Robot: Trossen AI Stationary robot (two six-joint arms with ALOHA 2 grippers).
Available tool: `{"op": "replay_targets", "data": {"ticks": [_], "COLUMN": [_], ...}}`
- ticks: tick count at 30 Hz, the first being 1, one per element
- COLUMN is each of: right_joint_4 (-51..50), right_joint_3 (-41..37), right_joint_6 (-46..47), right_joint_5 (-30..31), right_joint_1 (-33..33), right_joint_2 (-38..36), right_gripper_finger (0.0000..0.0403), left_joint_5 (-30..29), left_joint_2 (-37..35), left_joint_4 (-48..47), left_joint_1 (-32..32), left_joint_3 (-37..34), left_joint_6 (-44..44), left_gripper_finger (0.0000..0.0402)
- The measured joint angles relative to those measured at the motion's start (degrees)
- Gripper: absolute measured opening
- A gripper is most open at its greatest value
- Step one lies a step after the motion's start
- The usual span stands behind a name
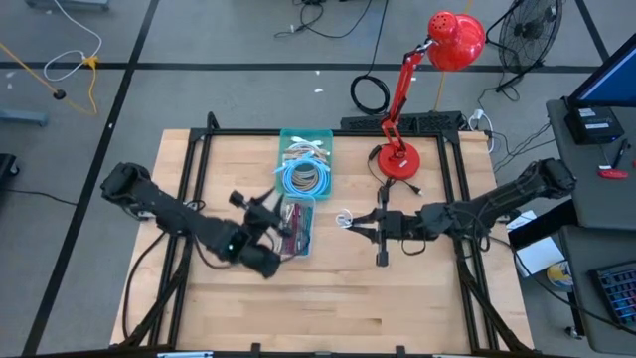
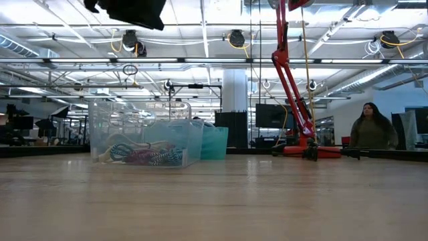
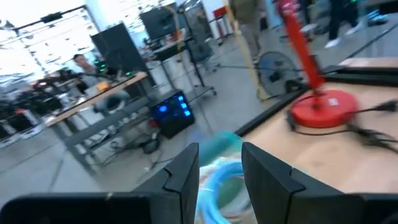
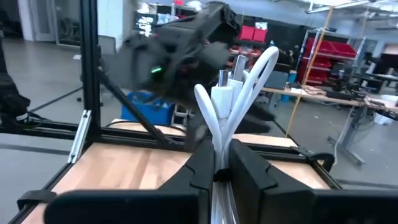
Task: Pick & Place USB Port
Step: Put the white tied USB cable into the transparent bin
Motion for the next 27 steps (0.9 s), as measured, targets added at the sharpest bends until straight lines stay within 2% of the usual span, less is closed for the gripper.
{"op": "replay_targets", "data": {"ticks": [6,10,13,15,17,19,20,22,27], "right_joint_4": [-1.39,-1.81,-2.11,-2.23,-2.91,-2.36,-2.07,-1.14,1.26], "right_joint_3": [0.21,0.21,0.21,0.21,0.21,0.21,0.21,0.21,0.21], "right_joint_6": [-0.86,-1.26,-1.43,-1.43,-1.41,-1.32,-1.3,-1.27,-2.5], "right_joint_5": [-1.12,-1.11,-1.11,-1.13,-1.3,-2.73,-3.85,-6.01,-6.96], "right_joint_1": [-0.42,-0.42,-0.41,-0.4,-0.26,-0.05,0.15,0.73,2.3], "right_joint_2": [0.0,0.0,-0.28,-0.38,-0.7,-0.77,-0.79,-0.79,-0.87], "right_gripper_finger": [0.0023,0.0023,0.0024,0.0024,0.0024,0.0024,0.0024,0.0024,0.0024], "left_joint_5": [3.37,11.34,23.65,37.33,55.51,71.21,76.03,79.56,80.7], "left_joint_2": [-6.38,-12.9,-15.98,-17.42,-17.68,-17.34,-16.38,-13.86,-5.11], "left_joint_4": [-0.19,3.89,11.19,17.68,24.99,29.59,32.05,35.87,40.45], "left_joint_1": [9.97,19.62,25.38,28.47,30.86,31.84,31.76,30.62,27.88], "left_joint_3": [-0.01,0.04,0.02,0.02,0.02,0.02,0.02,0.15,0.0], "left_joint_6": [15.49,23.72,30.7,36.78,41.62,44.67,45.8,47.45,50.14], "left_gripper_finger": [0.0124,0.0124,0.0124,0.0124,0.0124,0.0124,0.0124,0.0124,0.0124]}}
